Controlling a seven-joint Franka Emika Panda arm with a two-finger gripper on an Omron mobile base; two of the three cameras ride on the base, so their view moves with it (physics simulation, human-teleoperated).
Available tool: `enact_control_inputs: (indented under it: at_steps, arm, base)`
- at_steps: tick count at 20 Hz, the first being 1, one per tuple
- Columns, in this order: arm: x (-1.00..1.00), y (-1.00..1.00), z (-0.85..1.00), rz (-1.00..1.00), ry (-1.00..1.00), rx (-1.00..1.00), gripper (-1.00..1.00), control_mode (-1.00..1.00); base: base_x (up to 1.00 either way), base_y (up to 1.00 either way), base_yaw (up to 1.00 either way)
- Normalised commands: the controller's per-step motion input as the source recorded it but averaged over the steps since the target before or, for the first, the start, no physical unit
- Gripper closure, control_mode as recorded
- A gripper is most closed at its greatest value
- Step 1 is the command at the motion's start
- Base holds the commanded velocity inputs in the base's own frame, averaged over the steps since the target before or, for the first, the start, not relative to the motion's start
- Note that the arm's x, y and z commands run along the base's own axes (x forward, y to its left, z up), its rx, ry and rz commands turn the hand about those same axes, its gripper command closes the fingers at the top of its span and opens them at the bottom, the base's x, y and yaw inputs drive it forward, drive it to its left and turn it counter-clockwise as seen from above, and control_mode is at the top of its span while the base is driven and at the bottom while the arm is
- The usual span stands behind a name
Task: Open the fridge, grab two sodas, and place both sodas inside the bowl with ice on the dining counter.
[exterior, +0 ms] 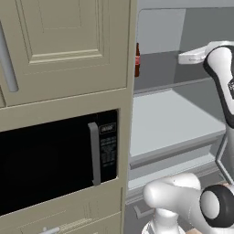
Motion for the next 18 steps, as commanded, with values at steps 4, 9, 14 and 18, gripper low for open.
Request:
enact_control_inputs:
  at_steps: [4, 9, 14, 18]
  arm:
    - [0.76, 0.01, 0.00, 0.05, 0.00, 0.00, -1.00, -1.00]
    - [0.76, 0.18, 0.00, 0.04, 0.00, 0.00, -1.00, -1.00]
    - [0.50, 0.34, 0.00, 0.02, 0.01, 0.00, -1.00, -1.00]
    - [0.00, 0.05, 0.00, 0.00, 0.00, 0.00, -1.00, -1.00]
  base:
    - [0.00, 0.00, 0.00]
    - [0.00, 0.00, 0.00]
    - [0.00, 0.00, 0.00]
    - [0.00, 0.00, 0.00]
